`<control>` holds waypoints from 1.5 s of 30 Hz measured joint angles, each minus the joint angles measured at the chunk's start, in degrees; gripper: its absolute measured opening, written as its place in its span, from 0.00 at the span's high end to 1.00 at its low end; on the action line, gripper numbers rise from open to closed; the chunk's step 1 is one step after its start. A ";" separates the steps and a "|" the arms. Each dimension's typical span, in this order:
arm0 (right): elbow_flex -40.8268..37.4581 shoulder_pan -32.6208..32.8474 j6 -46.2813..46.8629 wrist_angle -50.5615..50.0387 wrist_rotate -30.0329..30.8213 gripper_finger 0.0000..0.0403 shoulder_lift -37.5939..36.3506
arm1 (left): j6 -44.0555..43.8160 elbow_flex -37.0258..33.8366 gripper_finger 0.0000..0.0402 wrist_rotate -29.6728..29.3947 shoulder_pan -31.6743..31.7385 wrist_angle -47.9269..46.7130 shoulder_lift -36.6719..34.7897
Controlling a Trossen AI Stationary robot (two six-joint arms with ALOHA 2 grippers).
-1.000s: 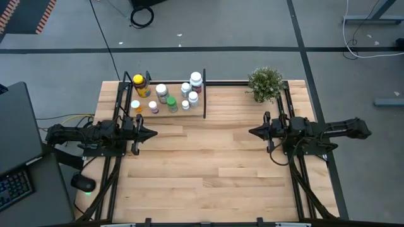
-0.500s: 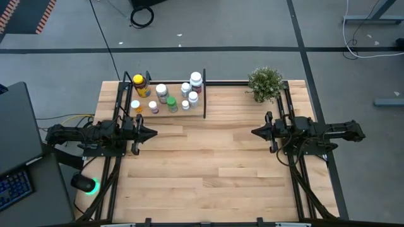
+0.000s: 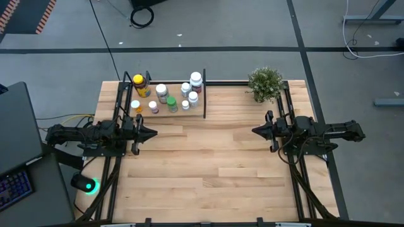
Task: Pick and place medicine bottles onto shelf by color
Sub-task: Return To Home Position
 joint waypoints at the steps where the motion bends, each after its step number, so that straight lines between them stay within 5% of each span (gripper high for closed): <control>1: 0.00 0.01 0.02 0.01 0.00 0.95 0.00 | 0.00 0.00 0.89 0.00 0.00 -0.01 0.00; 45: 0.00 0.00 0.04 0.01 0.04 0.94 0.00 | -0.01 0.00 0.91 0.00 -0.01 -0.06 -0.01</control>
